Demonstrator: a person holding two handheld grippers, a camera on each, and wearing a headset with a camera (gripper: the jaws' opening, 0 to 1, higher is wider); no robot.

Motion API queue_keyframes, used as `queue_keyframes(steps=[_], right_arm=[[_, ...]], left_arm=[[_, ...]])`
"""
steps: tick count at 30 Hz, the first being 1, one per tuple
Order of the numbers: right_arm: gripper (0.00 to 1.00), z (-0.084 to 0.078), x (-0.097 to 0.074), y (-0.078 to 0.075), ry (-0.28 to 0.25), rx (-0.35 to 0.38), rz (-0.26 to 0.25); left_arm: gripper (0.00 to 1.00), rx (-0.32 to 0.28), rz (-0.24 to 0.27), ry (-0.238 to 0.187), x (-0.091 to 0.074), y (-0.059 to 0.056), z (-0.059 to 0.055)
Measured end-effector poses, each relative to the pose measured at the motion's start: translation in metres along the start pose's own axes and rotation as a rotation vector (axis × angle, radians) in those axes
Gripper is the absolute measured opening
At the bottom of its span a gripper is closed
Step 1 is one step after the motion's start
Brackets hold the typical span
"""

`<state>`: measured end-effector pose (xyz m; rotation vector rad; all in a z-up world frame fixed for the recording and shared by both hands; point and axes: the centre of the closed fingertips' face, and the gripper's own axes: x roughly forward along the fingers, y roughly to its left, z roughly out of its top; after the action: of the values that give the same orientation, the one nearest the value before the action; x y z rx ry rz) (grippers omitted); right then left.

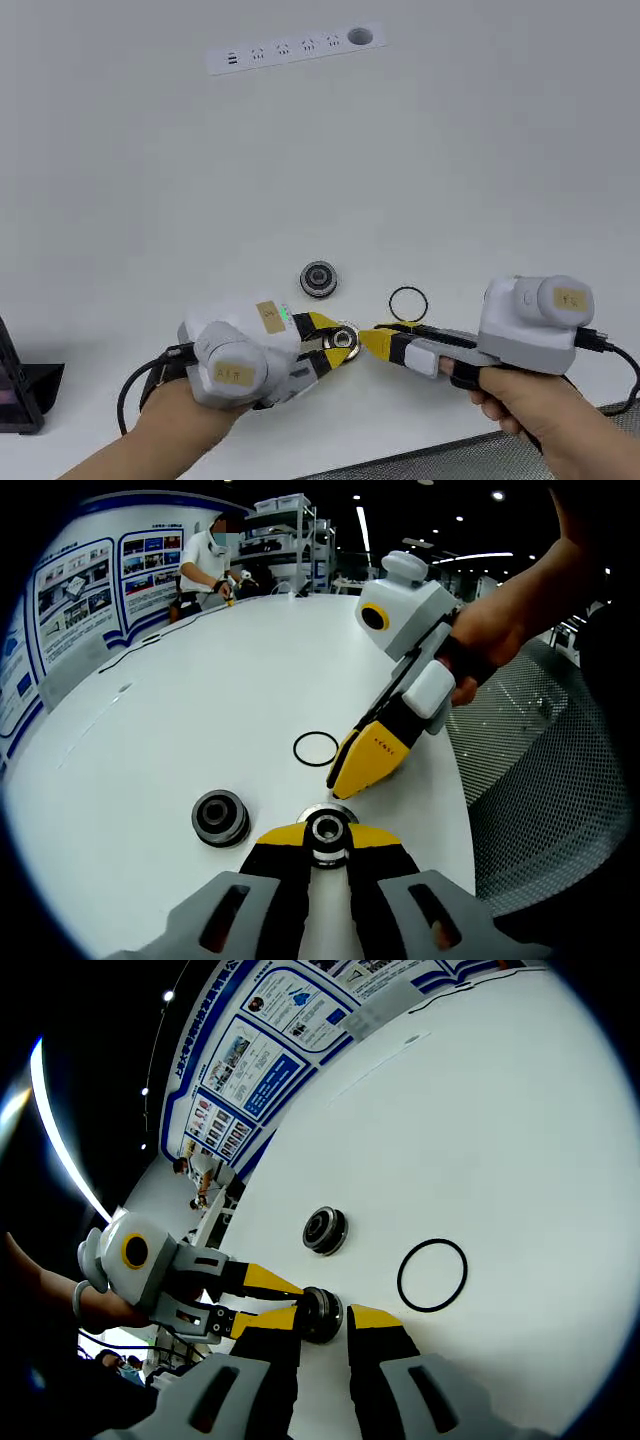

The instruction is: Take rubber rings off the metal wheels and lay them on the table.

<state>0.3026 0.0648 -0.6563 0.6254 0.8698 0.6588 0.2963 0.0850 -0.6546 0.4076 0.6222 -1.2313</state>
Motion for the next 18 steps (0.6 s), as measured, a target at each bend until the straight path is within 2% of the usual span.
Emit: queue_keyframes(steps=[18], right_arm=[[0.21,-0.005,0.016,0.003,0.029,0.031,0.029]], left_arm=[[0.14,-0.018,0.007,-0.015,-0.002,0.000,0.000]])
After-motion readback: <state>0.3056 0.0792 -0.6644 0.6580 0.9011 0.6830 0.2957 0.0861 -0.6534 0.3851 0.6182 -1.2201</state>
